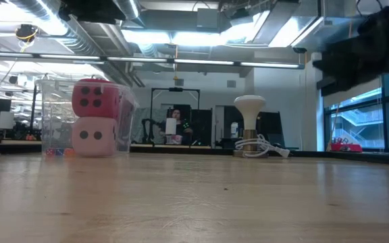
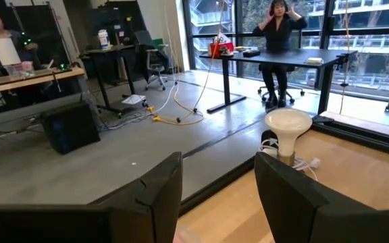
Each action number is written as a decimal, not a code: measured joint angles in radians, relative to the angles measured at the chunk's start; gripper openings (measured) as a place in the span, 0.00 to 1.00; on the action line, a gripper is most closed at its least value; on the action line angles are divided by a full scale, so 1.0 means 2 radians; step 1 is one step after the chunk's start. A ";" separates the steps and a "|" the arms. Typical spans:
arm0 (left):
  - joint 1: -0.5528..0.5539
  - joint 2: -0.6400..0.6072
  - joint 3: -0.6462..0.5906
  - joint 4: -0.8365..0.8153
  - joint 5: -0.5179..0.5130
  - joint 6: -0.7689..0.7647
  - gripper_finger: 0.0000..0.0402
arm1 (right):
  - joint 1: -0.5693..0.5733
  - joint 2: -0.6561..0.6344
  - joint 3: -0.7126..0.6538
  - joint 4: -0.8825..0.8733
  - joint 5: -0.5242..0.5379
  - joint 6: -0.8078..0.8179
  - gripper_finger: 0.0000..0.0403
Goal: Pick & Place Dice
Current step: Return to Home Position
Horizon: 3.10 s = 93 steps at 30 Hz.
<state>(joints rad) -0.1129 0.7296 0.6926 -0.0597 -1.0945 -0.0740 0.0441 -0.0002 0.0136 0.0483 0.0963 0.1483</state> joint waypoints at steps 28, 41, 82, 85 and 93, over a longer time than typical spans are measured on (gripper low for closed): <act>-0.002 -0.030 -0.011 0.002 0.034 0.007 0.44 | -0.001 0.003 0.001 -0.012 -0.004 0.000 0.65; -0.002 -0.179 -0.285 0.292 0.176 -0.048 0.44 | -0.001 0.003 0.002 -0.012 -0.004 0.000 0.65; 0.018 -0.362 -0.341 0.140 0.230 -0.044 0.44 | -0.001 0.003 0.002 -0.012 -0.004 0.000 0.65; 0.018 -0.362 -0.341 0.140 0.230 -0.045 0.44 | -0.001 0.003 0.002 -0.012 -0.004 0.000 0.65; 0.018 -0.362 -0.341 0.140 0.230 -0.045 0.44 | -0.001 0.003 0.002 -0.012 -0.004 0.000 0.65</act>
<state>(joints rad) -0.0765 0.0048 0.0102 0.2195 -0.6353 -0.1635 0.0425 0.0063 0.0170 0.0253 0.0887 0.1474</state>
